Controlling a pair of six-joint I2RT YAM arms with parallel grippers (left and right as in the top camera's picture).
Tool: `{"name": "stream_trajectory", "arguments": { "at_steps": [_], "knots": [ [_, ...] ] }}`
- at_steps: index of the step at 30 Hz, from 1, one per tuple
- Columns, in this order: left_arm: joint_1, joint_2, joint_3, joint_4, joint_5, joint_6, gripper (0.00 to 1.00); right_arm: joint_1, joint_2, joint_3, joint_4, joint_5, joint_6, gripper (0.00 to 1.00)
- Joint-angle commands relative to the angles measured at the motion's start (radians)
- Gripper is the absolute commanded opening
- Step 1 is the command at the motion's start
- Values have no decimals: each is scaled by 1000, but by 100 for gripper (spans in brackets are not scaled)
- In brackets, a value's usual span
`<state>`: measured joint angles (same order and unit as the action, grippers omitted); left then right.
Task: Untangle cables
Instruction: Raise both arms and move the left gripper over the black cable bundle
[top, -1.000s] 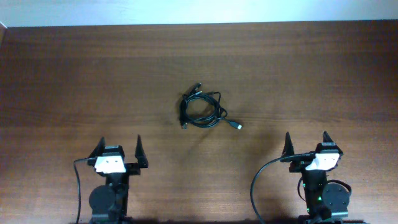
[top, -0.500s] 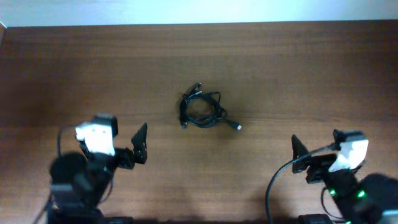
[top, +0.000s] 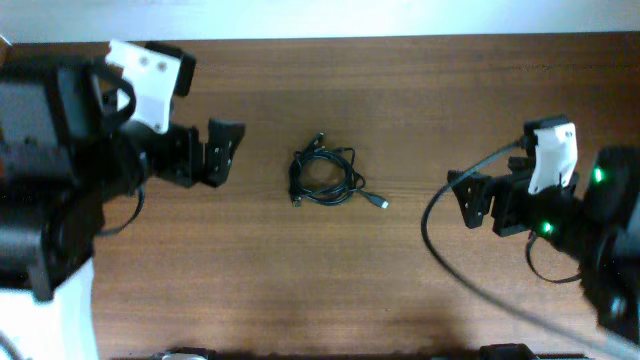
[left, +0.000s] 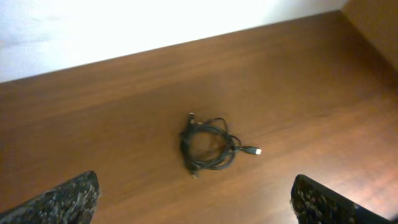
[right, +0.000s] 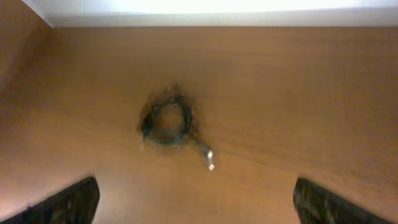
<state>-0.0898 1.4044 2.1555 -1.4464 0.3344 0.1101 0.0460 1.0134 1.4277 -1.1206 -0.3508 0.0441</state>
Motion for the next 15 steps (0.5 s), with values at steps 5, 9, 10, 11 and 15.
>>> {"name": "stream_trajectory", "arguments": {
  "at_steps": [5,9,10,11,15],
  "knots": [
    [-16,152,60,32,-11,-15,99,7,481,657,-366,387,-37,99],
    [-34,272,60,35,-24,-15,99,7,581,776,-392,358,20,99],
    [-43,298,60,35,-24,-15,99,7,583,776,-384,341,20,99],
    [-54,328,60,34,-24,-15,99,7,586,776,-372,316,20,99],
    [-137,492,58,32,-24,-14,99,7,584,776,-381,283,19,99]
  ]
}}
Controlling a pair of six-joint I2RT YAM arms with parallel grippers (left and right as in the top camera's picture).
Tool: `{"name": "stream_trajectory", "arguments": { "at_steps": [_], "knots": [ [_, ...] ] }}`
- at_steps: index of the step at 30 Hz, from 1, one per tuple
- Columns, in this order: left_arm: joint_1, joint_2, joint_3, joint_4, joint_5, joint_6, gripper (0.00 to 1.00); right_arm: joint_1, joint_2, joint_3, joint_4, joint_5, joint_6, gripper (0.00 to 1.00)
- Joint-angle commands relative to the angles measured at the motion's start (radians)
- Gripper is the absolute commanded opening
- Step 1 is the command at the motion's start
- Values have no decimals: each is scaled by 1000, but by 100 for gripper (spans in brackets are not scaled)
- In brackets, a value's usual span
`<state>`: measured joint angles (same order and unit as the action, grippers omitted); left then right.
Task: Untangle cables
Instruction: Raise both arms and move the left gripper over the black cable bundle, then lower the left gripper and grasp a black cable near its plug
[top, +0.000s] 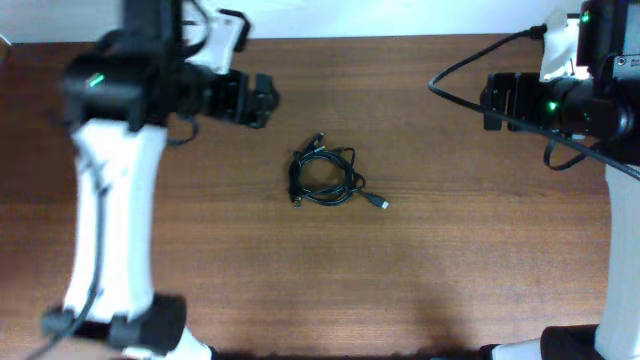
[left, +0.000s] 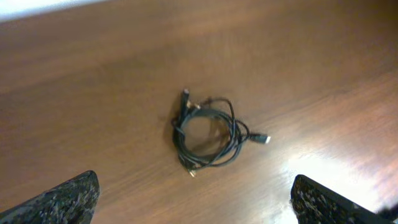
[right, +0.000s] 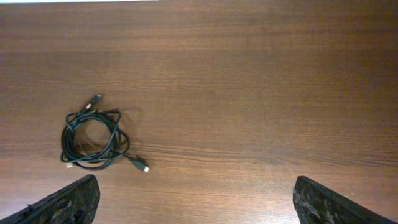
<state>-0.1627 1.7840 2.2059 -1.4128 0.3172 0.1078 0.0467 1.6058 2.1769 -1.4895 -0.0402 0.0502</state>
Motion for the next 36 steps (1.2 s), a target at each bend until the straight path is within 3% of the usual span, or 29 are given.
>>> {"name": "stream_trajectory", "arguments": {
  "at_steps": [1,4,6,7,8,12,14,18,23,28,36],
  "knots": [
    [-83,149,7,-3,-5,-12,99,6,-8,26,-19,-27,14,99],
    [-152,260,7,-31,38,84,99,6,-8,26,-40,-27,10,99],
    [-213,321,7,-138,84,405,99,6,-8,26,-51,-27,10,99],
    [-240,339,7,-182,56,491,99,6,-8,26,-60,-27,10,99],
    [-268,353,7,-195,8,515,99,6,-8,26,-68,-27,8,99],
    [-329,362,7,-85,-410,513,99,6,-8,26,-94,-27,2,99],
    [-356,362,7,-68,-346,517,99,6,-8,26,-93,-27,2,99],
    [-374,362,7,-146,-161,839,99,6,-8,26,-105,-27,2,99],
    [-328,362,7,-157,-166,856,99,6,-8,25,-123,-27,-2,99],
    [-238,365,-50,-153,-50,930,99,6,-7,25,-130,-27,-1,100],
    [-193,365,-263,26,46,934,99,6,-6,25,-134,-27,-1,100]
  ]
}}
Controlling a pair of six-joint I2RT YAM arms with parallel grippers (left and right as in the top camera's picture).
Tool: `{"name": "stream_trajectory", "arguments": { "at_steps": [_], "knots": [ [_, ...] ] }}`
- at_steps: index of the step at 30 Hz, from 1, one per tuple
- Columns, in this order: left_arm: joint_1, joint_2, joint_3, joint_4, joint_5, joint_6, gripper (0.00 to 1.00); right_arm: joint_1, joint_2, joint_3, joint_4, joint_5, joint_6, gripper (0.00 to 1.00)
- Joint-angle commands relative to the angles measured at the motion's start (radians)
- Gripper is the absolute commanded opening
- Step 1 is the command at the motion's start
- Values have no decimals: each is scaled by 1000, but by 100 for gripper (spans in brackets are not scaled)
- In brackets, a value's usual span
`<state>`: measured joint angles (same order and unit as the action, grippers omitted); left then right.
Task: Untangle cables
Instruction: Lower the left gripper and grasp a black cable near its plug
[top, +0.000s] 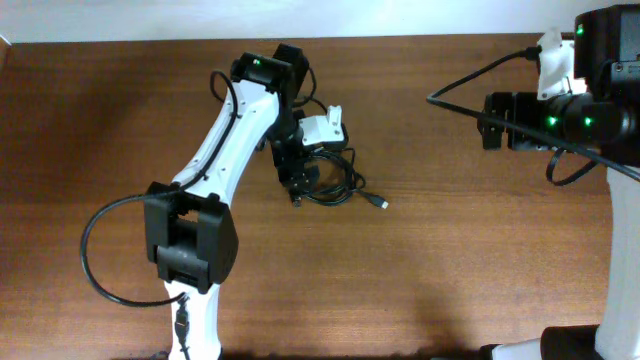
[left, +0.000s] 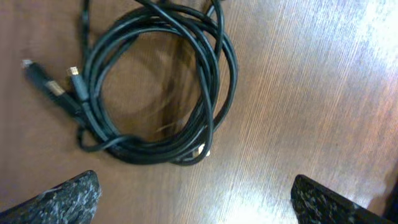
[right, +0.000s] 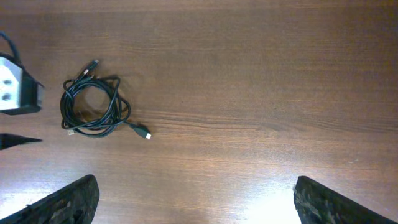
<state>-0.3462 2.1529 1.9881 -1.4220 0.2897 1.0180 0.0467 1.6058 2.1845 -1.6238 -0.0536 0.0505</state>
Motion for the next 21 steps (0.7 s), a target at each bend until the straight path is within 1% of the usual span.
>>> {"name": "stream_trajectory", "arguments": {
  "at_steps": [1,4,7,10,13,16,21],
  "knots": [
    [-12,-4,-47,35,74,24,99,6,-4,18,0,-14,-2,100],
    [-16,-4,-56,45,111,25,99,6,0,18,-2,-14,-2,100],
    [-16,2,-116,100,164,24,99,6,4,9,-5,-14,-2,100],
    [-16,14,-159,105,168,24,100,6,4,4,-9,-14,-2,99],
    [-16,33,-188,98,167,24,95,6,3,4,-11,-14,-2,97],
    [-16,37,-218,100,175,24,93,6,4,4,-11,-14,-17,97],
    [-16,38,-255,110,217,24,94,6,4,4,-11,-14,-17,97]
  ]
}}
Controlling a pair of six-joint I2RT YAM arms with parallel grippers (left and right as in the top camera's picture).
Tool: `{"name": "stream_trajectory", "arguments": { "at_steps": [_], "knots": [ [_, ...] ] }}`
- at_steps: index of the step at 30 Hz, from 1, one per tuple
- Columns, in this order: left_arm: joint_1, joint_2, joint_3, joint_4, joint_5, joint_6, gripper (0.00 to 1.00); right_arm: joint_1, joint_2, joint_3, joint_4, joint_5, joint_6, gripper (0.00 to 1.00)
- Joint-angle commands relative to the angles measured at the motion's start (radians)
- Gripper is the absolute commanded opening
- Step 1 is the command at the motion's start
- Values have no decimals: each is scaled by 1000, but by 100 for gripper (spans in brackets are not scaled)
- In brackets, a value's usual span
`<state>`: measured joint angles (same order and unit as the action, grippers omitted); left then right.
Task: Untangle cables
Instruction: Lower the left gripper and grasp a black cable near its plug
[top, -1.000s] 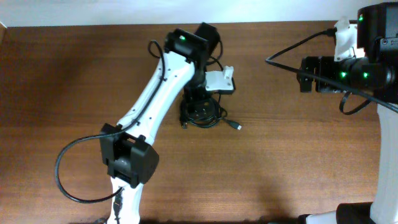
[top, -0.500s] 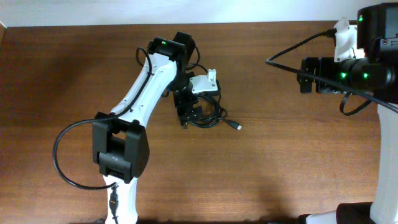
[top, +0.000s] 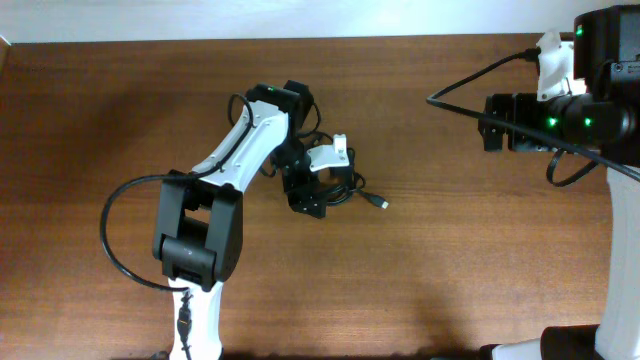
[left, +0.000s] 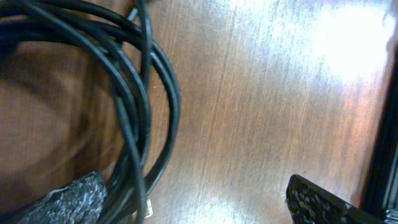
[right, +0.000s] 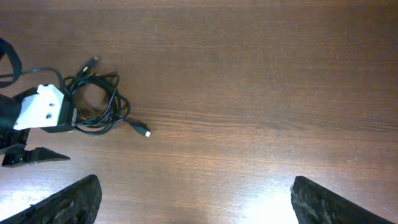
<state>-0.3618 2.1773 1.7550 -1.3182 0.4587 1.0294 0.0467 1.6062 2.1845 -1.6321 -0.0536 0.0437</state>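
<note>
A tangled coil of black cables (top: 345, 178) lies mid-table, one plug end (top: 381, 203) sticking out to the right. My left gripper (top: 308, 203) is down over the coil's near-left side and hides part of it. It is open. In the left wrist view the strands (left: 134, 106) fill the left half, and the left fingertip (left: 65, 200) sits against them; nothing lies between the fingers (left: 320, 202). My right gripper (top: 492, 120) hangs open, high at the far right. Its view shows the coil (right: 102, 106) far to the left.
The wooden table (top: 450, 270) is brown, with a white wall strip along its far edge. The left arm's white links (top: 235, 145) reach from the near-left across to the coil. A black wire (top: 470, 85) loops off the right arm.
My left gripper has come down closer to the coil and shifted toward its near side. Its view now shows only one arc of strands. The right arm has stayed put.
Both grippers were open and low at the table's two sides, facing the coil. Then both arms stood raised toward the far edge. Later the left gripper hung open over the coil, and now it is down at the strands. The coil has not moved.
</note>
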Motion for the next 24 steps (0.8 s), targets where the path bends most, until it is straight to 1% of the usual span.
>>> {"name": "stream_trajectory", "arguments": {
  "at_steps": [1,5,6,8,9,11,15,17,18,20,24],
  "knots": [
    [0,14,-27,6,58,13,94,6,3,4,-3,-14,-10,97],
    [0,14,-36,8,69,13,91,6,3,4,-3,-14,-10,97],
    [0,14,-36,8,69,13,76,6,3,4,-3,-14,-10,97],
    [0,14,-36,8,70,13,51,6,3,4,-3,-14,-10,97],
    [0,14,-36,8,70,13,47,6,3,4,-3,-14,-10,97],
    [0,14,-36,8,71,13,55,6,3,4,-3,-14,-10,97],
    [0,14,-36,10,84,13,59,6,3,4,-6,-14,-10,96],
    [0,14,-36,10,90,13,65,6,3,4,-6,-14,-10,96],
    [0,14,-36,10,95,13,65,6,3,4,-7,-14,-10,96],
    [0,14,-36,13,103,13,62,6,3,4,-7,-14,-10,96],
    [0,14,-42,34,97,13,64,6,3,4,-8,-14,-10,96]
  ]
}}
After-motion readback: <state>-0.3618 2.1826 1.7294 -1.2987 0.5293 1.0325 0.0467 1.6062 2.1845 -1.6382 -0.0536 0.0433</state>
